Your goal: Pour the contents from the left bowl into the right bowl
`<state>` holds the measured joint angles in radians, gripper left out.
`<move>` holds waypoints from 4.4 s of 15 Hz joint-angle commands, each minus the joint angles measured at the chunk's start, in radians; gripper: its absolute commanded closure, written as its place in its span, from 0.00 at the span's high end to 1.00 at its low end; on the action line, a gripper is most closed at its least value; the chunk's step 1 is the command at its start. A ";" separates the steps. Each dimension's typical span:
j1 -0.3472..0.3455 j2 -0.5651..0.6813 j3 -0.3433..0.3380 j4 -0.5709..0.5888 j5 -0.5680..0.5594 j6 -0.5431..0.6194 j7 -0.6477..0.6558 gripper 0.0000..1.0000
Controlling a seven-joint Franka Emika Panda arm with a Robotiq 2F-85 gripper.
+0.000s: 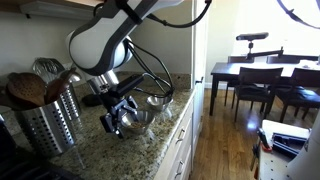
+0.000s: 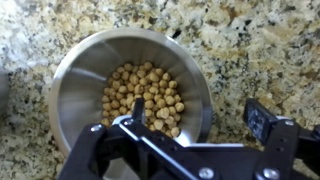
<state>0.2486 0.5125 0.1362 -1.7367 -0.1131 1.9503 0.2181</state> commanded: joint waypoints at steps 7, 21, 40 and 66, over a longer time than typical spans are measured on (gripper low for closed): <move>0.005 0.004 -0.024 -0.001 -0.003 0.017 0.006 0.95; 0.009 0.020 -0.030 0.018 -0.013 0.020 0.006 0.11; -0.006 0.007 -0.096 0.044 -0.046 -0.047 0.022 0.10; 0.018 0.017 -0.093 0.185 -0.110 -0.182 0.030 0.09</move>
<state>0.2505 0.5312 0.0442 -1.5927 -0.1918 1.8210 0.2191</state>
